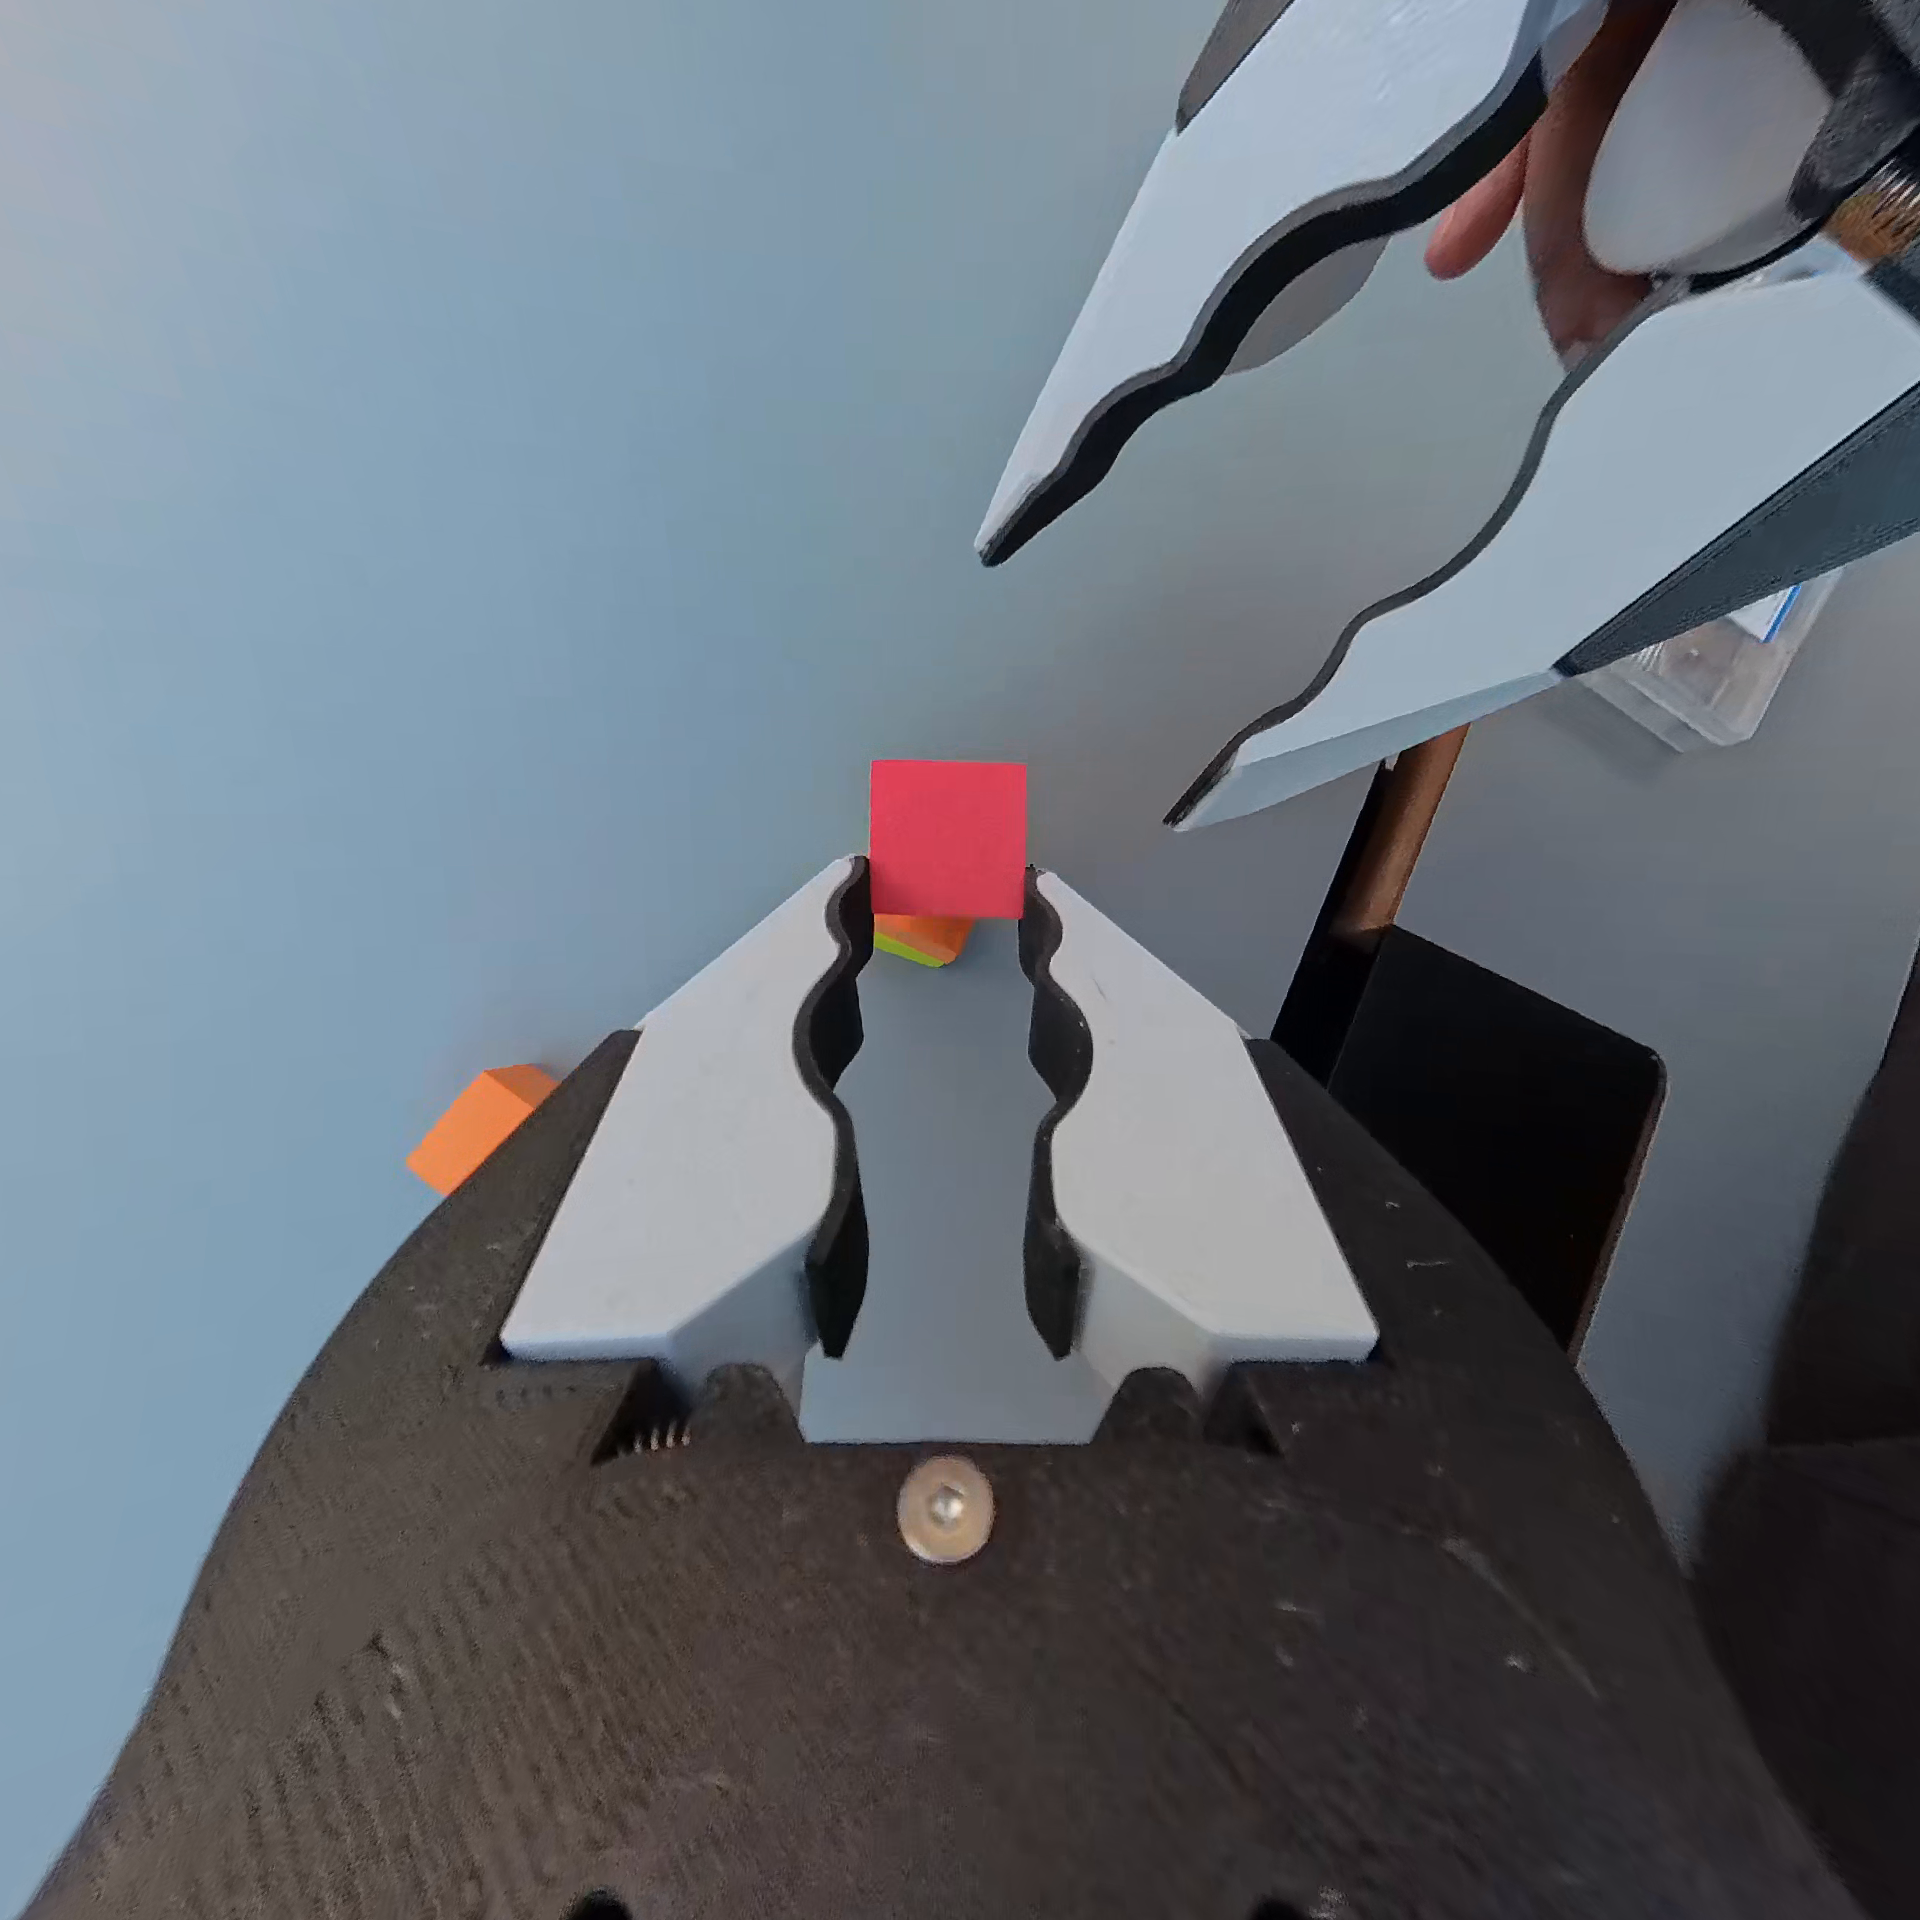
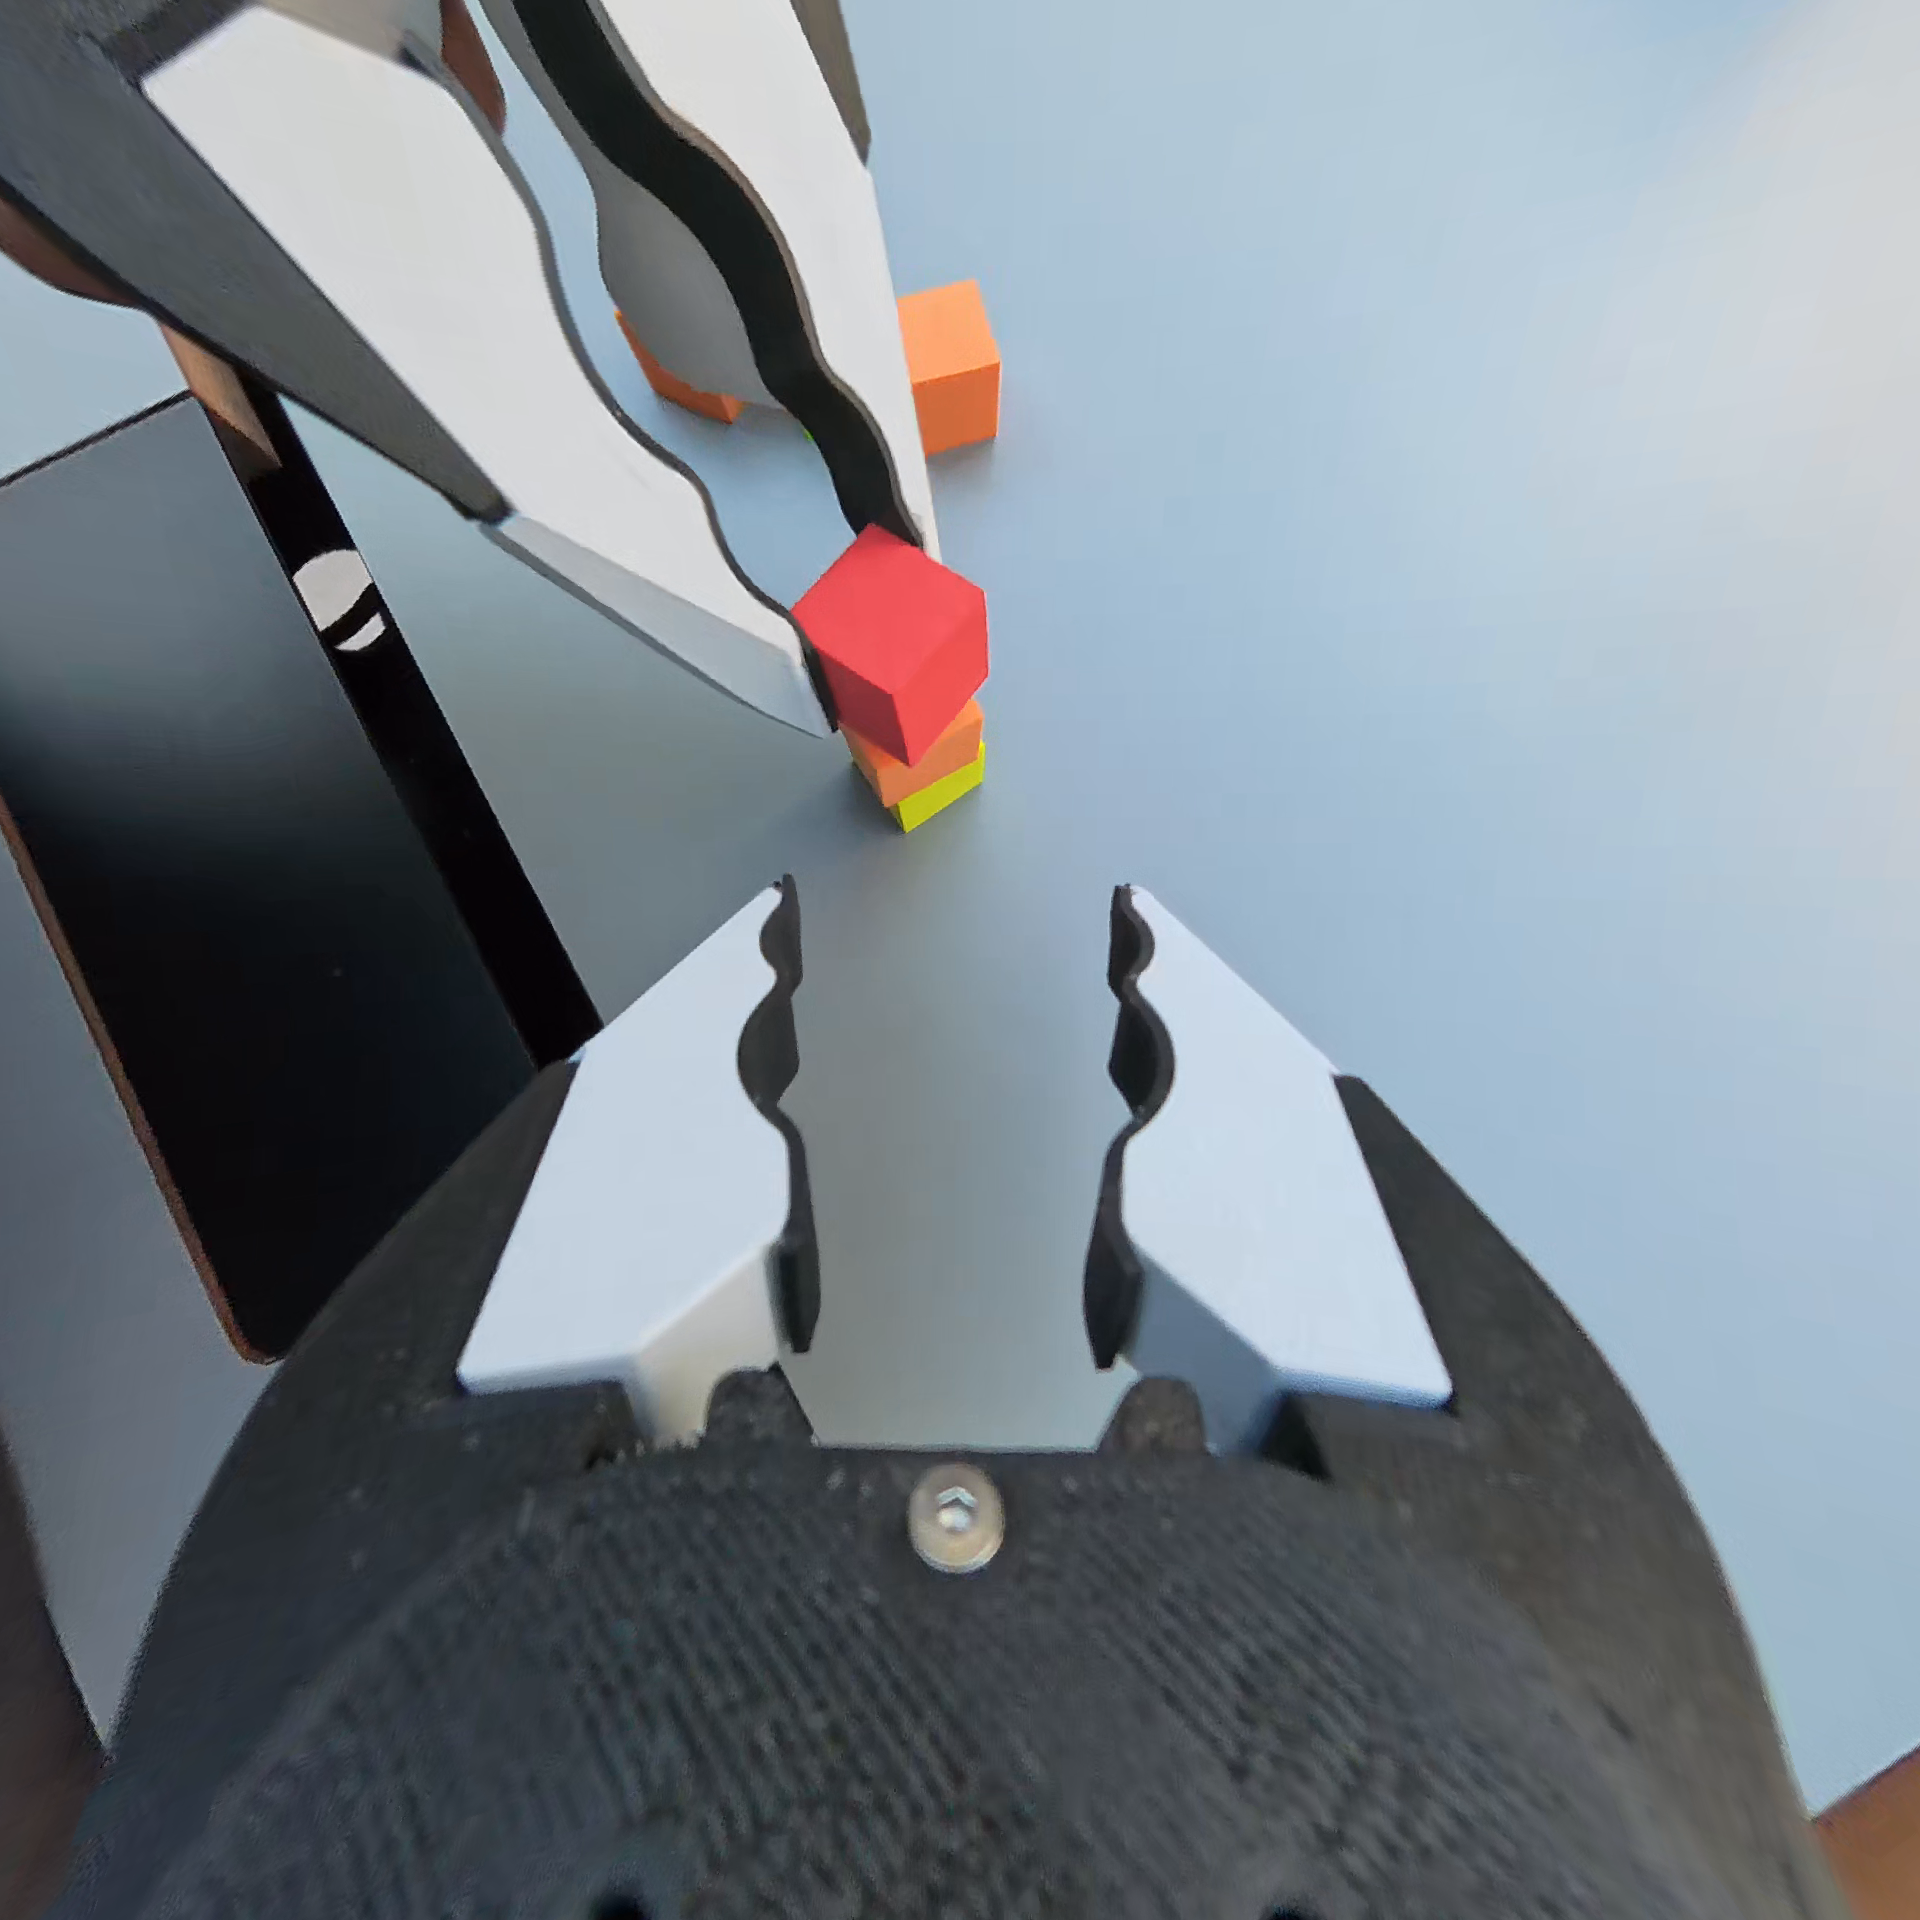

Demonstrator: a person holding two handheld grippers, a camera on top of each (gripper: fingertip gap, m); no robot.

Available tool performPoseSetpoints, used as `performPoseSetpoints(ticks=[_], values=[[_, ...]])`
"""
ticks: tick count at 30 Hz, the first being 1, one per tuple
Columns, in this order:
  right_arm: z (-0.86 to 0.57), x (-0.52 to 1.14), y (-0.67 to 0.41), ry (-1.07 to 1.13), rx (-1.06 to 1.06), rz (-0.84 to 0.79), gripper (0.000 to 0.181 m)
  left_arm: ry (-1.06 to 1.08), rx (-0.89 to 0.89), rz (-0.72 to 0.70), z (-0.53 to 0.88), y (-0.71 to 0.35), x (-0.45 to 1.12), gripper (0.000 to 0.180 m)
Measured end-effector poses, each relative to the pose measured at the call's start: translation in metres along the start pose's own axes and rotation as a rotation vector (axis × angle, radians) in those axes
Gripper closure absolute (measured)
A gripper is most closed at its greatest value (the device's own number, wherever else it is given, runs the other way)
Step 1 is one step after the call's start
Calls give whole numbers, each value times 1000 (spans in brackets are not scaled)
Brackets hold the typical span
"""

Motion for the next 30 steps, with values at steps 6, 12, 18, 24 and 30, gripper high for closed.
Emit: performPoseSetpoints(ticks=[6, 12, 18, 24, 30], values=[[-2, -8, 4, 14, 43, -17, 123, -19, 23, 37, 3, 5, 5, 150], [-5, -12, -2, 12, 76, -42, 124, 14, -61, -22, 2, 9, -8, 132], [-6, -20, -38, 12, 95, -114, 123, -142, -284, -61, 38, 62, -34, 132], [10, -31, -96, -17, 76, -209, 121, -242, -461, -42, 67, 125, -38, 132], [40, -31, -119, -5, 29, -195, 124, -195, -419, -13, 67, 126, -12, 137]])
Point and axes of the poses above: each gripper's, where its closed fingertips meet, x out along the fingers, y out of its underside, z = x × y across the jaws, the point moved 2 cm from there along -x, back along the fingers, and after that the axes turned 15 degrees about z, right-handed, at the moved point
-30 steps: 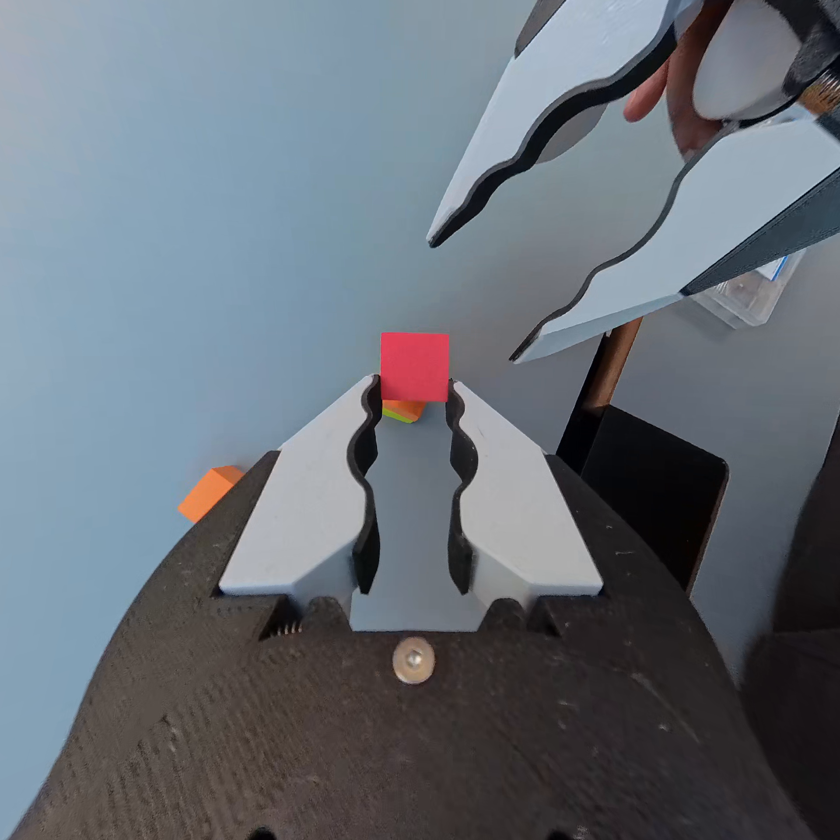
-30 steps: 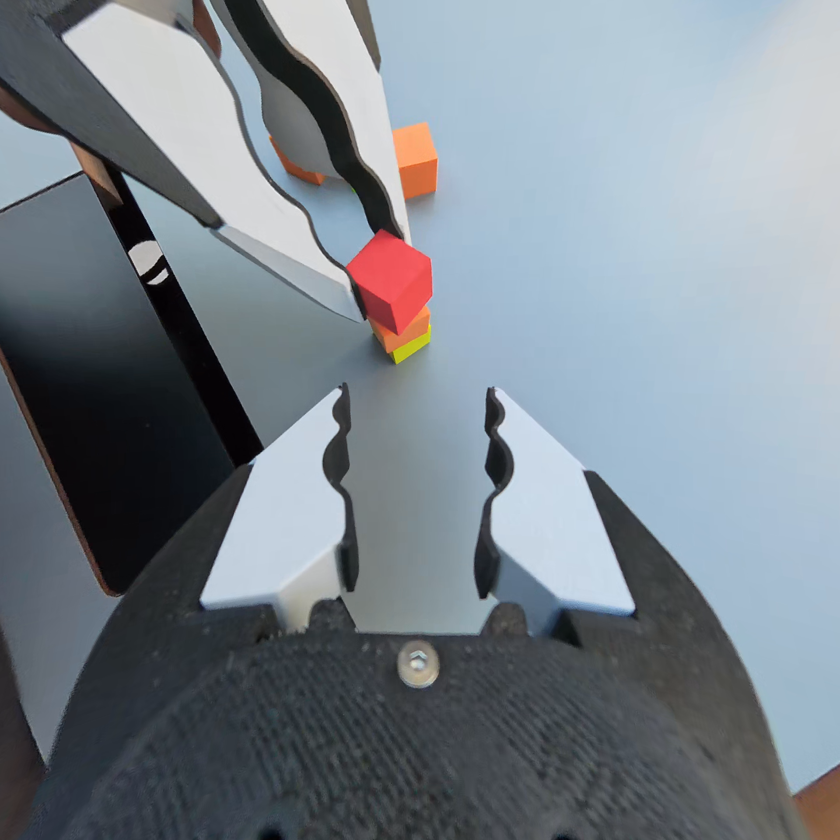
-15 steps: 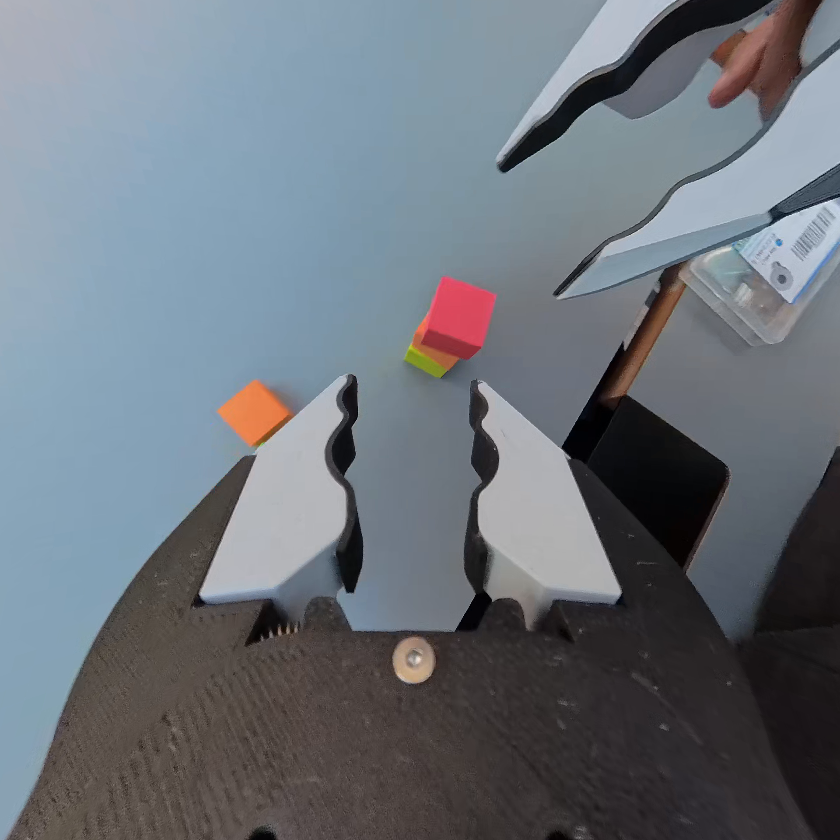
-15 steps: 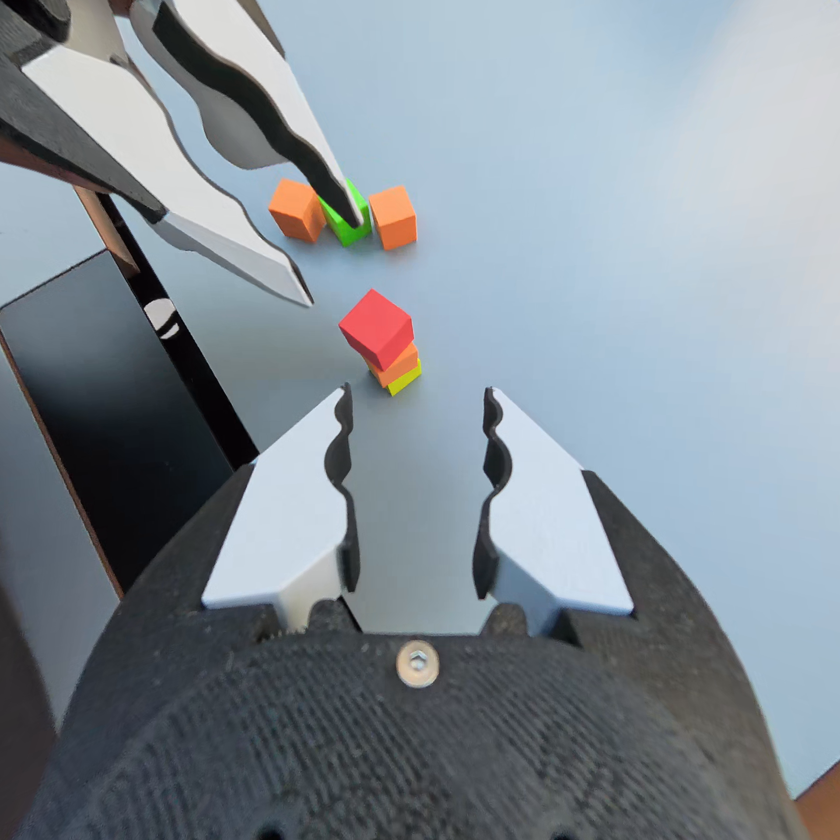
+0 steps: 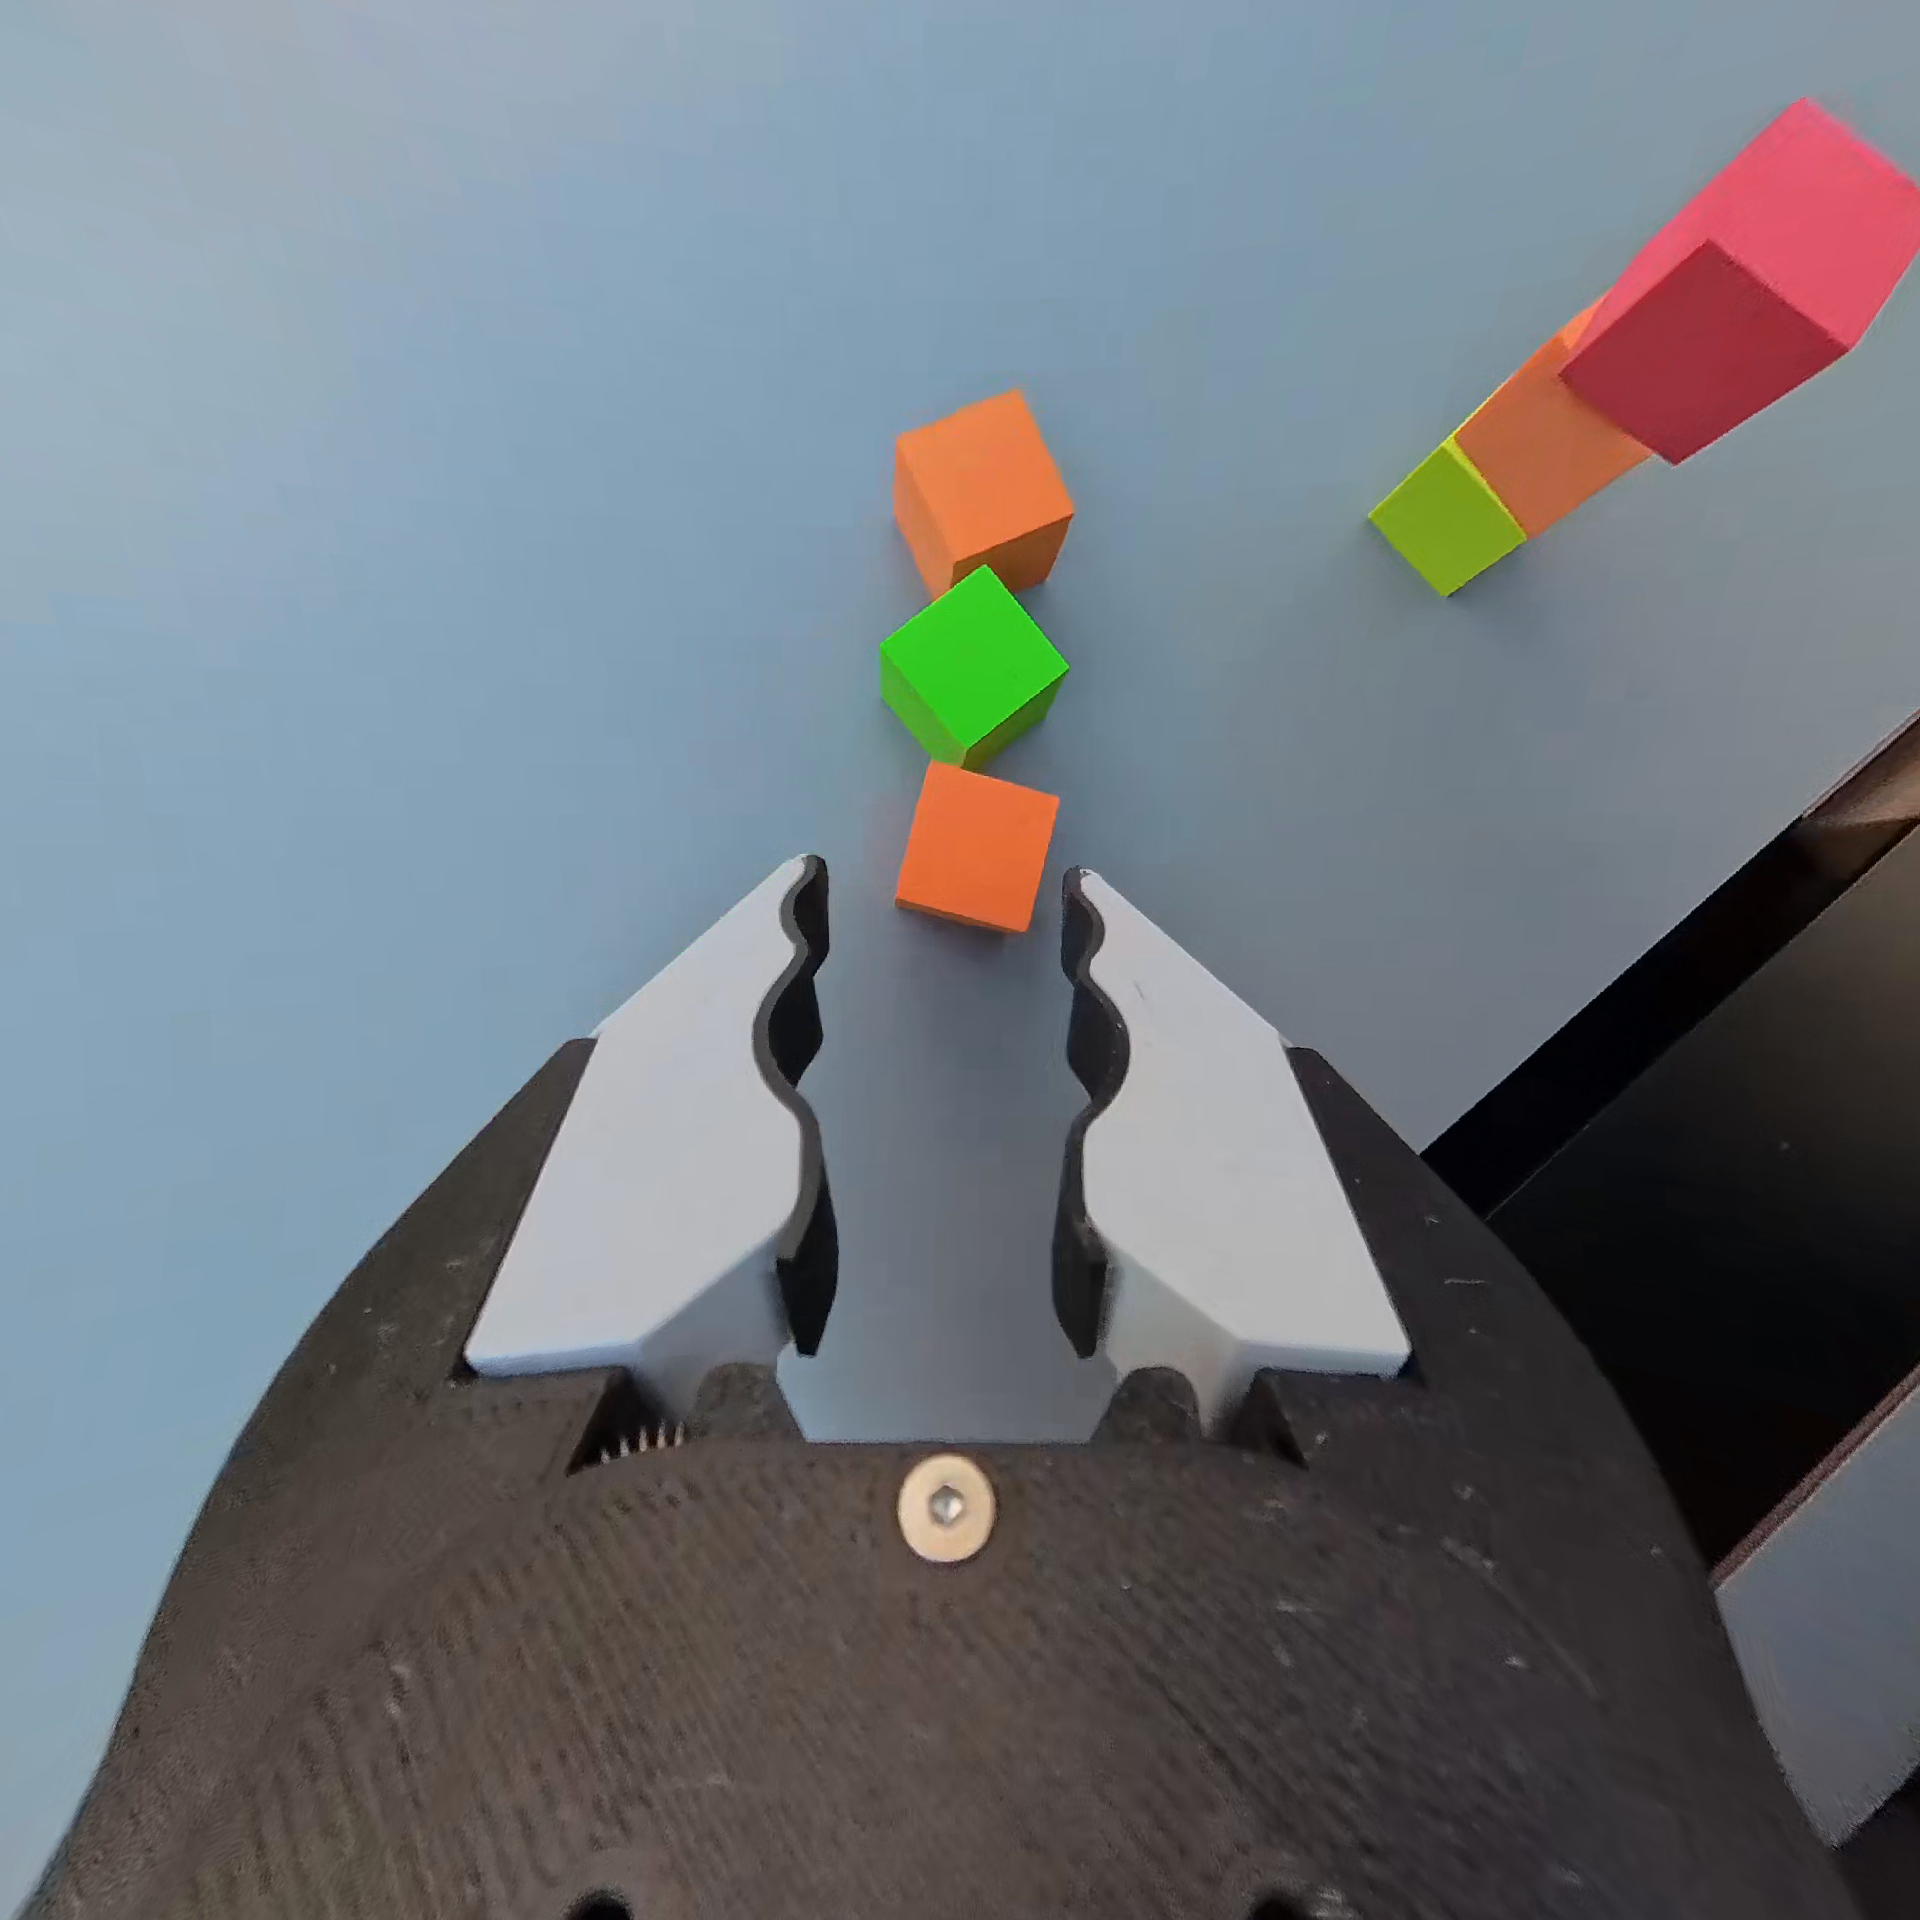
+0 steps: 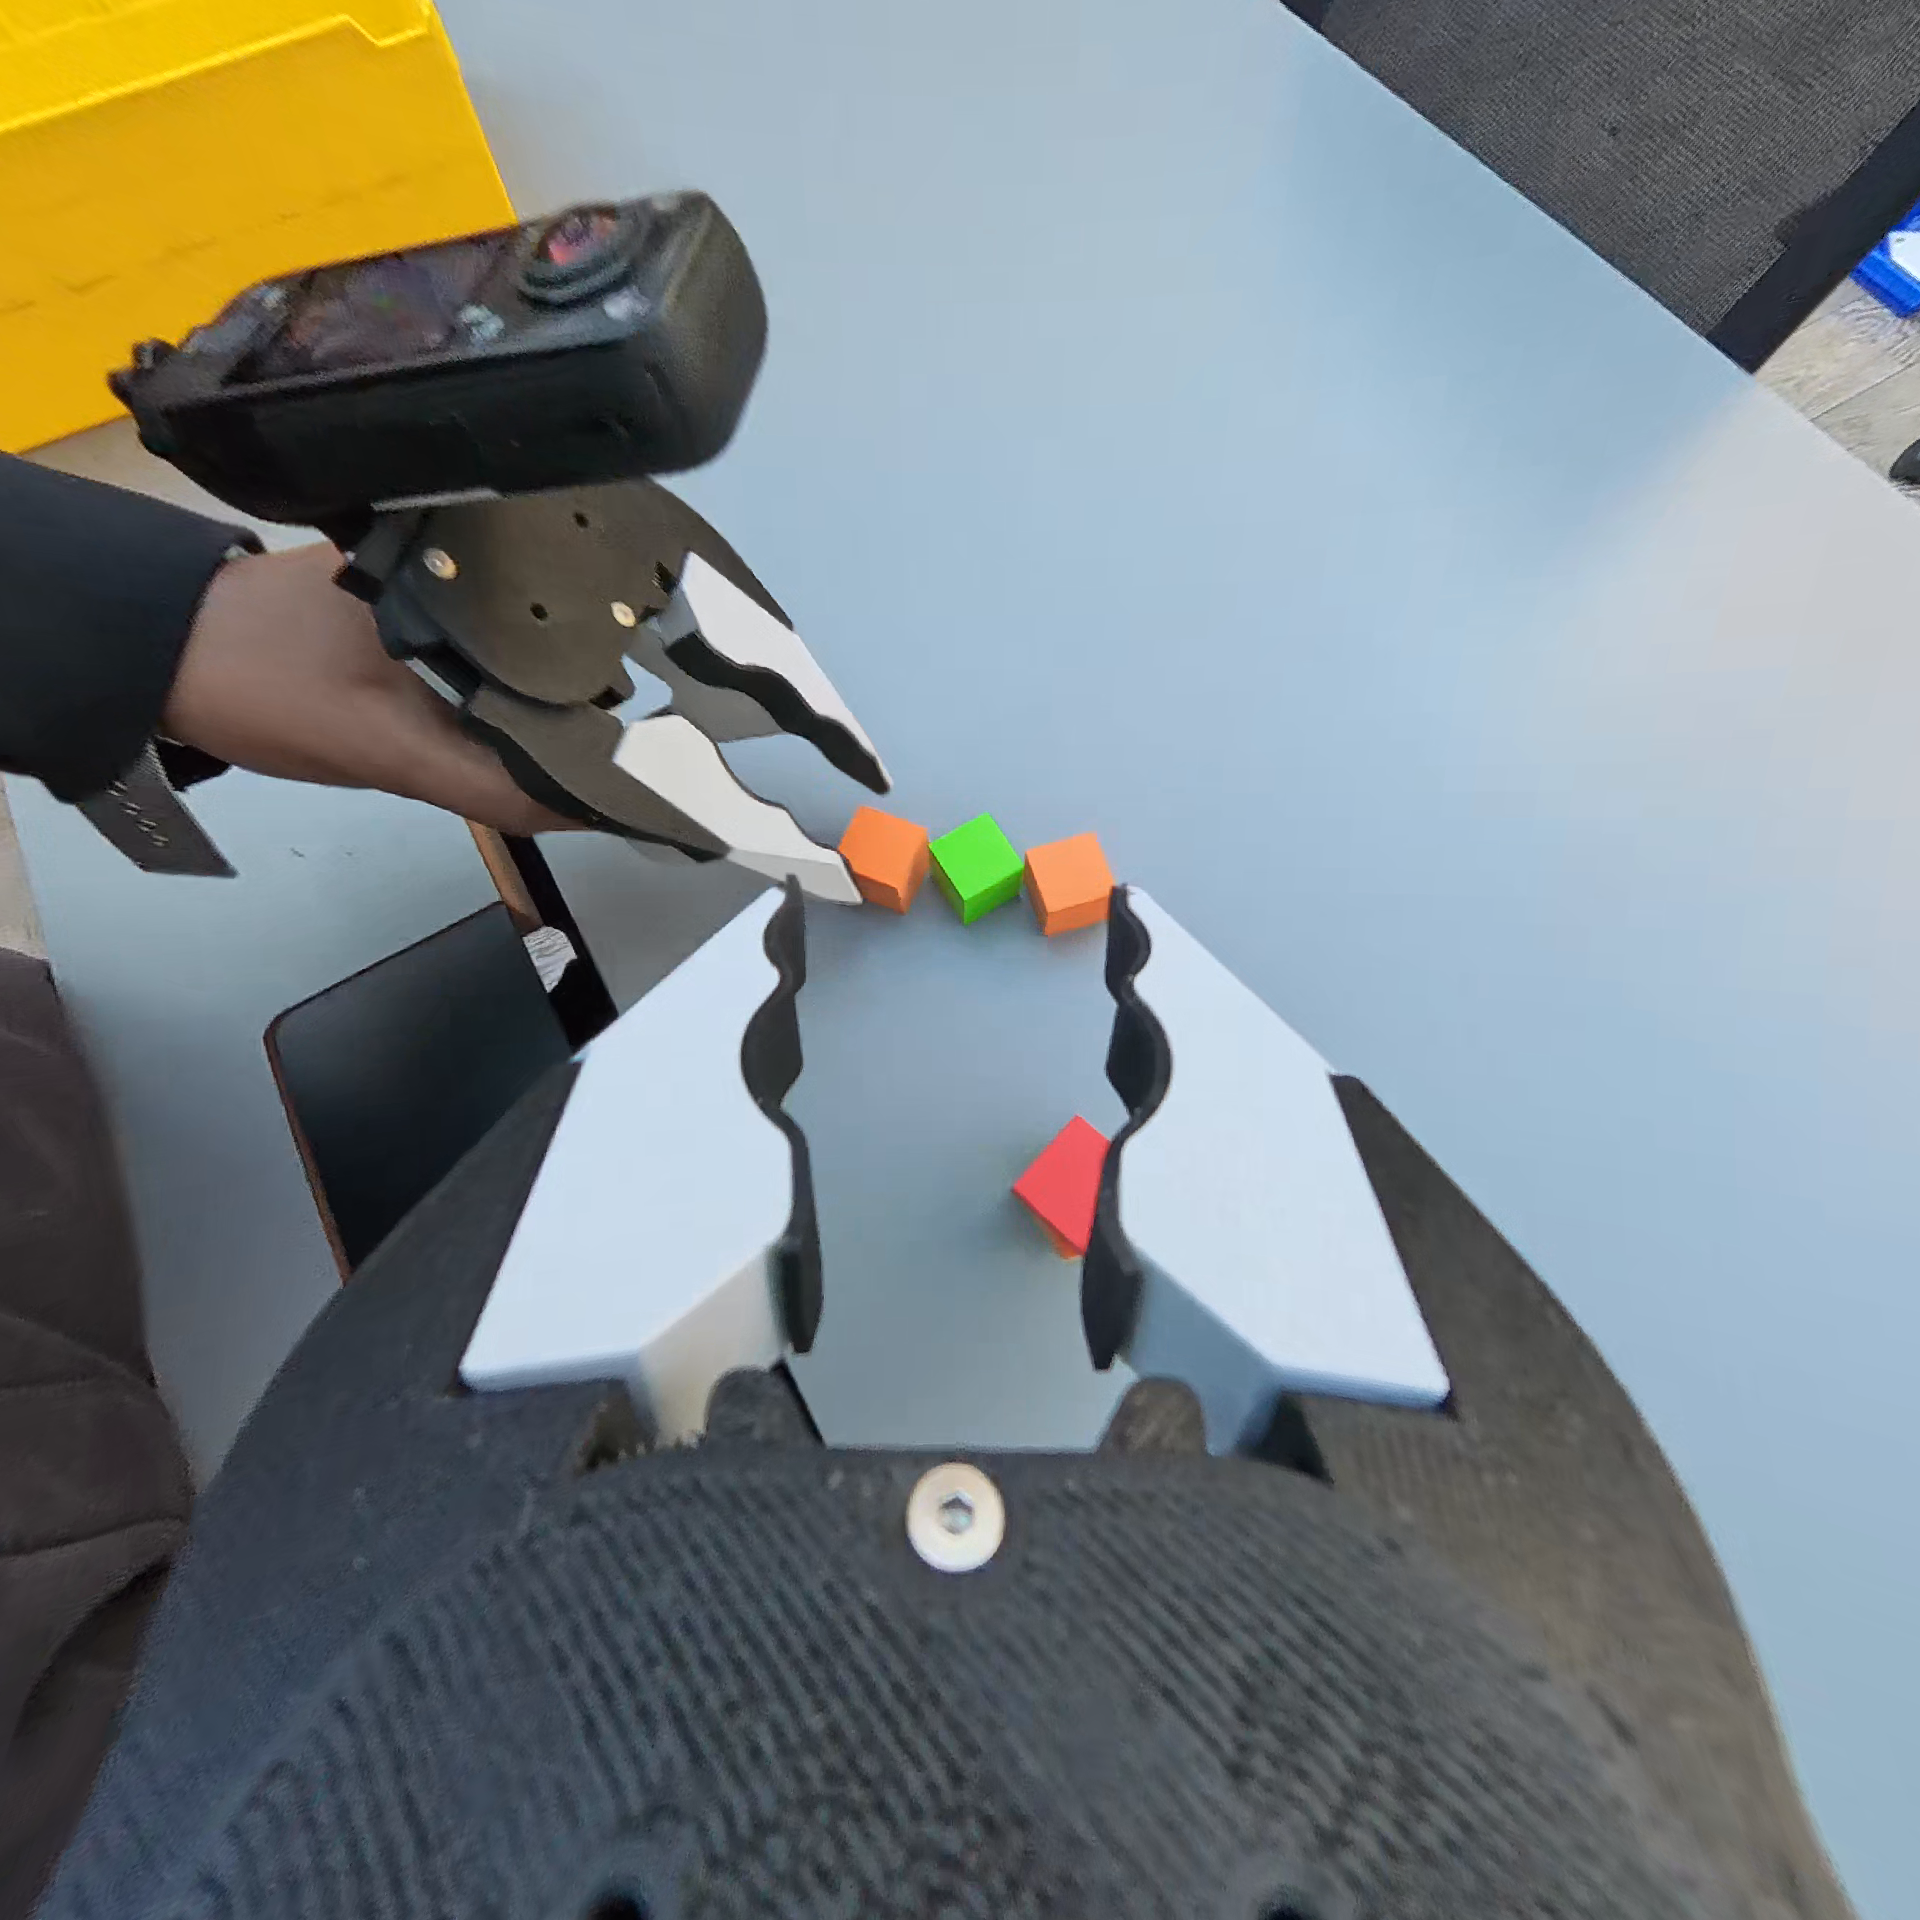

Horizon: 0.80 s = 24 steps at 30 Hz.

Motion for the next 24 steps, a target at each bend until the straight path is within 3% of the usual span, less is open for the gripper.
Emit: performPoseSetpoints(ticks=[2, 8, 12, 18, 24], values=[[10, 1, -5, -12, 18, -3, 124, 5, 29, 18, -3, 2, 4, 154], [36, 17, -2, 31, 32, 60, 128, 38, -16, -34, 6, 14, -22, 154], [48, 39, -3, 28, 175, 83, 130, 42, -57, -45, 20, 40, -45, 154], [29, 65, -19, 192, 334, 88, 129, 52, -84, -45, 36, 81, -76, 154], [11, 108, 3, 303, 496, 172, 141, 65, 2, -82, 47, 93, -96, 154]])
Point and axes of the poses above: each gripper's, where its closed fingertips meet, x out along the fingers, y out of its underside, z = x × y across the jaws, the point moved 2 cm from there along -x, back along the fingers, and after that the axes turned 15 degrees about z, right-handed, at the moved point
